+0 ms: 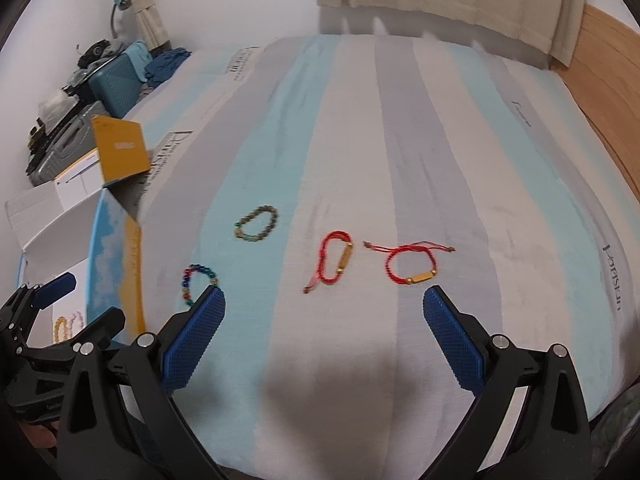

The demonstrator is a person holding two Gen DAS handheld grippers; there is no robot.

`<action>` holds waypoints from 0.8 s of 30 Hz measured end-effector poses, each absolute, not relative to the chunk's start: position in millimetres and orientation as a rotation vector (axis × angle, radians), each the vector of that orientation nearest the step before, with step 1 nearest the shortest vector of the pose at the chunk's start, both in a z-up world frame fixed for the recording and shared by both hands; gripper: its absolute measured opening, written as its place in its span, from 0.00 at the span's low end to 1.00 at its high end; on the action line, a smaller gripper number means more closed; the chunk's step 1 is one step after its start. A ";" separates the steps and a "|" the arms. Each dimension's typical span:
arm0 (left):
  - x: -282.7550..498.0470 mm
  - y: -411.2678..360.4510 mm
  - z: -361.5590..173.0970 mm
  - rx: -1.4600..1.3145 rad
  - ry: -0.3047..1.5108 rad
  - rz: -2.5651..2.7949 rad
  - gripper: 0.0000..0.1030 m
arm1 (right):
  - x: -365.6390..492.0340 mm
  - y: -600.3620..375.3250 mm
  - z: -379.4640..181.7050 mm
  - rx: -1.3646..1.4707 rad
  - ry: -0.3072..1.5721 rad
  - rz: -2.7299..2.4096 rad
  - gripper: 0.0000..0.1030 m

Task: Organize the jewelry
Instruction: 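Move both open tools back over the remaining bracelets on the bed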

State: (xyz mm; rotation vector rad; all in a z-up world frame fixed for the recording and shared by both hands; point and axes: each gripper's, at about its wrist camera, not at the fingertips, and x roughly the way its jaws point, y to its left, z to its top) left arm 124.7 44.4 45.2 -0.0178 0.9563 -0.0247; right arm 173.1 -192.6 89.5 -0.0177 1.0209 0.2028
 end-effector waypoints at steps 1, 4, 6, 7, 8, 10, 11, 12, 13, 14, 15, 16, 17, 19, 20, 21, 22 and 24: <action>127.6 40.3 41.9 -0.019 0.958 -0.030 0.94 | 176.2 -195.9 87.0 -0.016 1.023 0.197 0.93; 135.0 29.7 32.2 -0.013 0.963 -0.039 0.94 | 187.8 -207.8 75.3 -0.013 1.042 0.172 0.93; 141.6 22.4 21.9 -0.009 0.967 -0.043 0.94 | 194.0 -214.9 68.0 -0.011 1.054 0.158 0.93; 143.9 21.1 17.9 -0.009 0.972 -0.044 0.94 | 196.8 -217.2 65.3 -0.011 1.059 0.154 0.93; 147.7 19.6 11.3 -0.013 0.979 -0.044 0.94 | 200.3 -220.2 60.7 -0.012 1.065 0.150 0.93; 155.3 19.7 -0.7 -0.024 0.992 -0.036 0.94 | 206.5 -225.3 52.3 -0.012 1.075 0.141 0.93; 157.7 20.3 -4.7 -0.029 0.995 -0.034 0.94 | 211.8 -228.9 46.0 -0.010 1.085 0.135 0.93; 161.7 20.9 -10.9 -0.035 1.000 -0.031 0.94 | 214.3 -229.8 41.7 -0.009 1.090 0.131 0.93; 165.4 21.4 -17.1 -0.039 1.006 -0.028 0.94 | 219.9 -233.2 35.1 -0.008 1.099 0.123 0.93; 169.3 21.7 -21.3 -0.041 1.012 -0.028 0.94 | 223.6 -235.3 30.9 -0.006 1.106 0.119 0.93; 172.9 22.0 -26.2 -0.043 1.016 -0.026 0.94 | 228.2 -237.7 25.5 -0.003 1.115 0.113 0.93; 177.8 23.1 -32.7 -0.045 1.021 -0.021 0.94 | 232.4 -240.4 20.9 -0.001 1.123 0.109 0.93; 181.3 23.7 -36.3 -0.047 1.023 -0.020 0.94 | 238.0 -243.0 14.6 -0.002 1.132 0.106 0.93; 189.5 26.6 -47.1 -0.057 1.032 -0.019 0.94 | 246.7 -247.0 4.9 -0.007 1.140 0.093 0.93; 193.3 28.2 -51.9 -0.058 1.038 -0.015 0.94 | 251.6 -248.3 -0.6 -0.010 1.146 0.090 0.93; 196.1 29.8 -56.1 -0.061 1.043 -0.012 0.94 | 256.9 -250.1 -6.8 -0.011 1.154 0.090 0.93; 197.5 31.4 -59.4 -0.064 1.046 -0.012 0.94 | 259.8 -252.4 -10.2 -0.011 1.157 0.088 0.93; 202.4 36.2 -70.5 -0.074 1.054 -0.003 0.94 | 269.1 -255.9 -22.5 -0.011 1.176 0.085 0.93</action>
